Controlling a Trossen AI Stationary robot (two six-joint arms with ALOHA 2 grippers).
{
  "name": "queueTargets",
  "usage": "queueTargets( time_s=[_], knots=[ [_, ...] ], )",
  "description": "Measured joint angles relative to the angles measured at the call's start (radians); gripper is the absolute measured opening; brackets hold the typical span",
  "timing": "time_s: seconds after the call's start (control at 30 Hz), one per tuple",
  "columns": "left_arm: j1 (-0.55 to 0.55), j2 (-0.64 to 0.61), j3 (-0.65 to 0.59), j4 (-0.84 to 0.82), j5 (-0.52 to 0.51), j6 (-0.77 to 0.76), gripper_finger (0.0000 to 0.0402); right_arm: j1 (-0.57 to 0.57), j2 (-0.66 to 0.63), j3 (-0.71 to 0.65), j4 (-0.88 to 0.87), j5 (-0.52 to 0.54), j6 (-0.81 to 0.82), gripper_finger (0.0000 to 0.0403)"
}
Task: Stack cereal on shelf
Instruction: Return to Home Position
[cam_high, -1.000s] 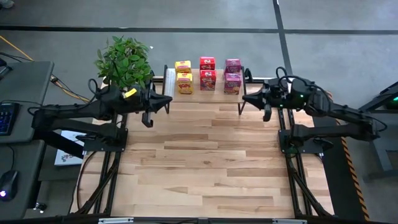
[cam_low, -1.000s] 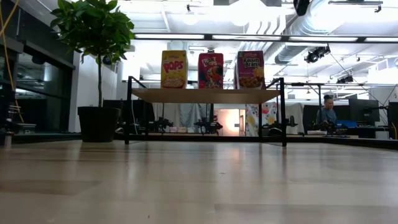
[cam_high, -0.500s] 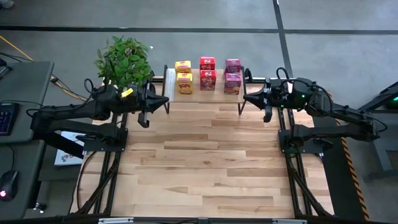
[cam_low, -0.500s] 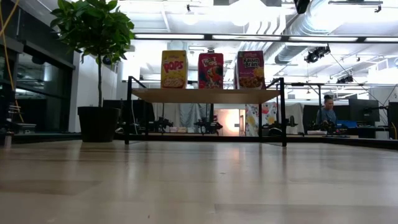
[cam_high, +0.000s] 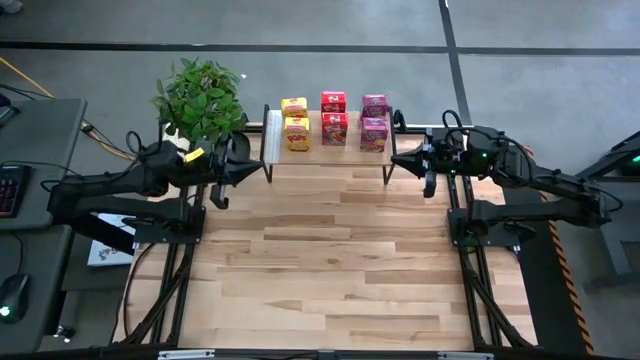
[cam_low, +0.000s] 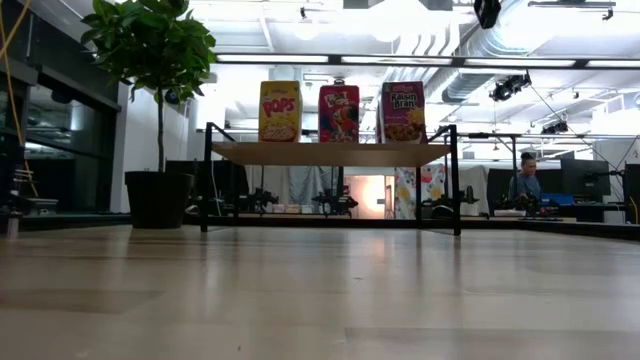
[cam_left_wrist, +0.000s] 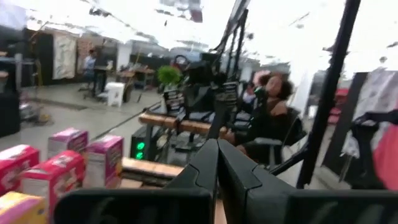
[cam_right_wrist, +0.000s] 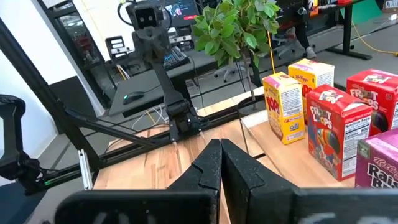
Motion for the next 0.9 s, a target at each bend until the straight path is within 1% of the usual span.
queueTargets(
  time_s=[0.23, 0.3, 0.5, 0.6, 0.7, 0.9],
  knots=[
    [0.000, -0.092, -0.192, 0.181, 0.009, -0.084, 0.0000, 0.000, 0.000, 0.000, 0.000, 0.000, 0.001, 0.0000],
    [0.001, -0.123, -0.235, 0.215, -0.002, -0.104, 0.0000, 0.000, 0.000, 0.000, 0.000, 0.000, 0.001, 0.0000],
    [0.002, -0.208, -0.321, 0.216, -0.097, -0.134, 0.0000, 0.000, 0.000, 0.000, -0.003, 0.000, 0.001, 0.0000],
    [-0.001, -0.235, -0.365, 0.229, -0.113, -0.152, 0.0000, 0.000, 0.000, 0.000, -0.020, 0.000, 0.002, 0.0000],
    [-0.001, -0.251, -0.413, 0.259, -0.129, -0.183, 0.0000, 0.000, 0.000, 0.000, -0.049, 0.000, 0.040, 0.0000],
    [-0.001, -0.255, -0.493, 0.353, -0.172, -0.206, 0.0000, 0.000, 0.000, 0.000, -0.102, -0.001, 0.089, 0.0000]
  ],
)
